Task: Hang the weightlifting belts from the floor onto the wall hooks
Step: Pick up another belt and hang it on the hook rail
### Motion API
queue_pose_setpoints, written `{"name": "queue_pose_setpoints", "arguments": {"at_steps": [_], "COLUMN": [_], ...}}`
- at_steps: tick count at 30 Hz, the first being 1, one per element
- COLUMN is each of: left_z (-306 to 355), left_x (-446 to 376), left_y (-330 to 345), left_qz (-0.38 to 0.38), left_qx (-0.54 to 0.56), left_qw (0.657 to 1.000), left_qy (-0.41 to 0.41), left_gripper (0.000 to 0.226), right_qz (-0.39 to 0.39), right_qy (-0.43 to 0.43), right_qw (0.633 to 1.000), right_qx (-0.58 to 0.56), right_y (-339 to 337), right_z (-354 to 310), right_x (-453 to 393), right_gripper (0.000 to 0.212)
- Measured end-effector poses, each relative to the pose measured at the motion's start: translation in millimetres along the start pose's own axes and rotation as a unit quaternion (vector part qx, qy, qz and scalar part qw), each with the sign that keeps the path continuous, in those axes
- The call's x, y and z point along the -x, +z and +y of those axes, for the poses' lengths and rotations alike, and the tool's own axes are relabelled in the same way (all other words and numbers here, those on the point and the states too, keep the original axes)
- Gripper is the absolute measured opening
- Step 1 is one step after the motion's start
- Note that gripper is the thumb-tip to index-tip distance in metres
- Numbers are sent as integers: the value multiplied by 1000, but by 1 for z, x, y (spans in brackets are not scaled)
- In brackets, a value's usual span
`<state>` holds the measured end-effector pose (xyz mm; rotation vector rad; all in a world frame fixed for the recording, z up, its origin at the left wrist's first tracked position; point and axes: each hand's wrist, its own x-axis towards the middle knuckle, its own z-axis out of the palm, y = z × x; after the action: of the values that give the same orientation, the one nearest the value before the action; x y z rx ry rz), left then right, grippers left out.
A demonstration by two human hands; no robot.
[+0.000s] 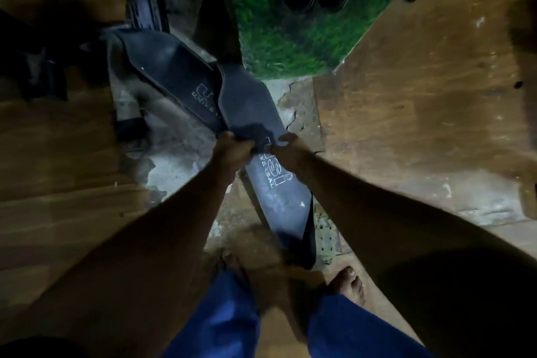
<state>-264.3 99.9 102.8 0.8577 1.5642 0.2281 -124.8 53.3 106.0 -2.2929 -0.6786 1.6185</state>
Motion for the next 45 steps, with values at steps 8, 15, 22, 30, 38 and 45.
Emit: {"name": "queue_pose_setpoints", "arguments": {"at_steps": [8,15,22,30,38,45], "left_z": [-38,12,103,176,261,329], "left_x": [-87,-13,85,212,360,471], "left_y": [15,-13,-61,-102,-141,-164], "left_qz": [86,103,122,45,28,61], "left_qx": [96,111,168,226,245,293], "left_qw": [992,988,977,968,965,943], "left_qy": [5,11,49,99,95,143], "left_gripper": [46,18,28,32,28,28], "right_qz": [67,81,95,91,61,6], "right_qy": [-3,-9,-90,-140,-214,-262], "right_qw": [998,993,985,975,963,943], "right_qx": [7,-85,-115,-149,-154,-204], "right_y": [38,-4,-40,-100,-142,-187], "right_z": [57,12,-66,-143,-204,-233], "right_x": [-88,-5,104,230,369,483], "right_gripper": [70,54,41,44,50,25]}}
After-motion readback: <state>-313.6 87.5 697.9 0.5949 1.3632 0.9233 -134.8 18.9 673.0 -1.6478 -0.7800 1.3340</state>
